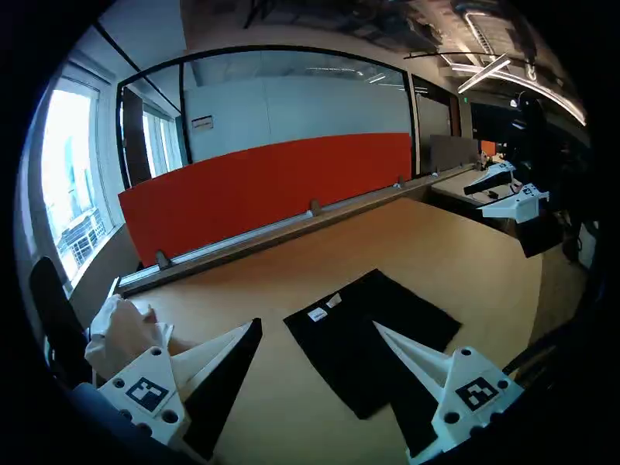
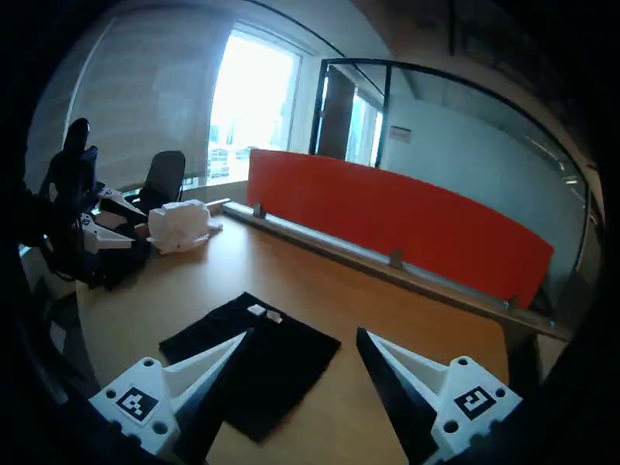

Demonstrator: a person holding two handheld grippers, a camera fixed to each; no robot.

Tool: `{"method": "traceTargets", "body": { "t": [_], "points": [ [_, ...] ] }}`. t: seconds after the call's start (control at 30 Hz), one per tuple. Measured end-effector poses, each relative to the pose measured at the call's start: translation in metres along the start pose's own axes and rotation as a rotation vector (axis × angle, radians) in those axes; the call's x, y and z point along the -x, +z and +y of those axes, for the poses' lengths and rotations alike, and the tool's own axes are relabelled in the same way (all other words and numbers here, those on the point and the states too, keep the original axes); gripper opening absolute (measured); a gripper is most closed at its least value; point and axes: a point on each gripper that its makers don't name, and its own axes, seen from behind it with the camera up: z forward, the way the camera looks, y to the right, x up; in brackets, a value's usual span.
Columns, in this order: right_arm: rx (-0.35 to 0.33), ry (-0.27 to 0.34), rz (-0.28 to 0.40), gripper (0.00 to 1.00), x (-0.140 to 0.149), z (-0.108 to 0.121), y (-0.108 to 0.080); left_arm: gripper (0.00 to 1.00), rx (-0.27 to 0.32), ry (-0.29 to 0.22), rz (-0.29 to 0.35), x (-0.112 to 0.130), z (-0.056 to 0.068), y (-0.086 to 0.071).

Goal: Fold towel

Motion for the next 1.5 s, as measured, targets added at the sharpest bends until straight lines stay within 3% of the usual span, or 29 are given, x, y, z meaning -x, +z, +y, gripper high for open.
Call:
{"method": "traceTargets", "body": {
  "t": [0.43, 0.67, 0.97, 1.5],
  "points": [
    [-0.041, -0.008, -0.083, 1.00, 0.059, -0.018, 0.022, 0.95, 0.063, 0.017, -0.096, 0.060, 0.028, 0.021],
    [-0.062, -0.011, -0.138, 1.00, 0.099, -0.028, 0.037, 0.95, 0.108, 0.005, -0.171, 0.104, 0.046, 0.037],
    [-0.098, -0.014, -0.214, 1.00, 0.151, -0.046, 0.055, 0.95, 0.155, 0.023, -0.279, 0.162, 0.061, 0.054],
    [-0.145, -0.009, -0.329, 1.00, 0.217, -0.069, 0.070, 0.95, 0.206, 0.035, -0.396, 0.211, 0.081, 0.075]
  ]
}}
